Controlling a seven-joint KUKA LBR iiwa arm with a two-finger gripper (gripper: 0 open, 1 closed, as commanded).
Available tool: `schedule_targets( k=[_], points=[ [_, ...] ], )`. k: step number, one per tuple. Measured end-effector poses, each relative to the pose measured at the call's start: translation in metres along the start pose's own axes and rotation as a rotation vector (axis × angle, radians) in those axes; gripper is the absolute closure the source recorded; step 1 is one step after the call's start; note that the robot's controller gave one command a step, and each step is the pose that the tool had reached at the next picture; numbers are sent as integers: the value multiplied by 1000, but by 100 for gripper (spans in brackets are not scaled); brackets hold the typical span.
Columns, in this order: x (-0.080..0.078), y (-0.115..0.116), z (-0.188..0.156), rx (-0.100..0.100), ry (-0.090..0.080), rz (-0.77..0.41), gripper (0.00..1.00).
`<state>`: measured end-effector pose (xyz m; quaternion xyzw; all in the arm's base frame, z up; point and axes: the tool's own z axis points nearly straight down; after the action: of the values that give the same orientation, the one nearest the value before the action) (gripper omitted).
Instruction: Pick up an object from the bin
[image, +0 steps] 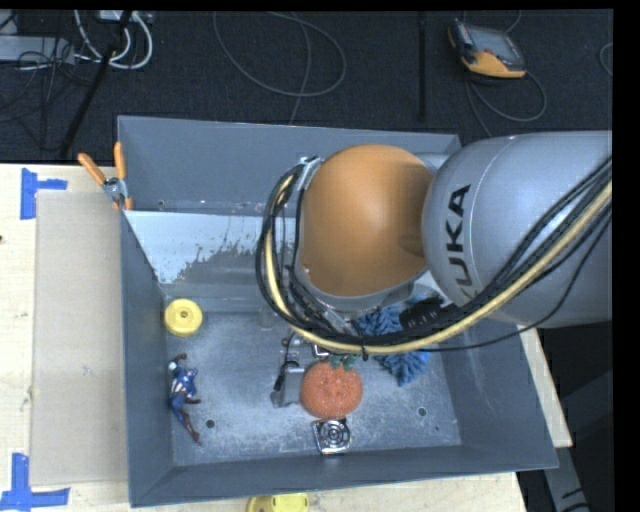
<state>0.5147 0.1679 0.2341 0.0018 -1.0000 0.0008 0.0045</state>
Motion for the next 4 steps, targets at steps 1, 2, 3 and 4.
schedule_targets(
  k=[1,2,3,4],
  points=[
    [-1,-1,-5,-1,-8,5,0],
    [-7,-38,28,-3,-12,-66,0],
    [0,-61,49,0,-5,-50,0],
    [-7,-70,61,-2,-8,-24,0]
  ],
)
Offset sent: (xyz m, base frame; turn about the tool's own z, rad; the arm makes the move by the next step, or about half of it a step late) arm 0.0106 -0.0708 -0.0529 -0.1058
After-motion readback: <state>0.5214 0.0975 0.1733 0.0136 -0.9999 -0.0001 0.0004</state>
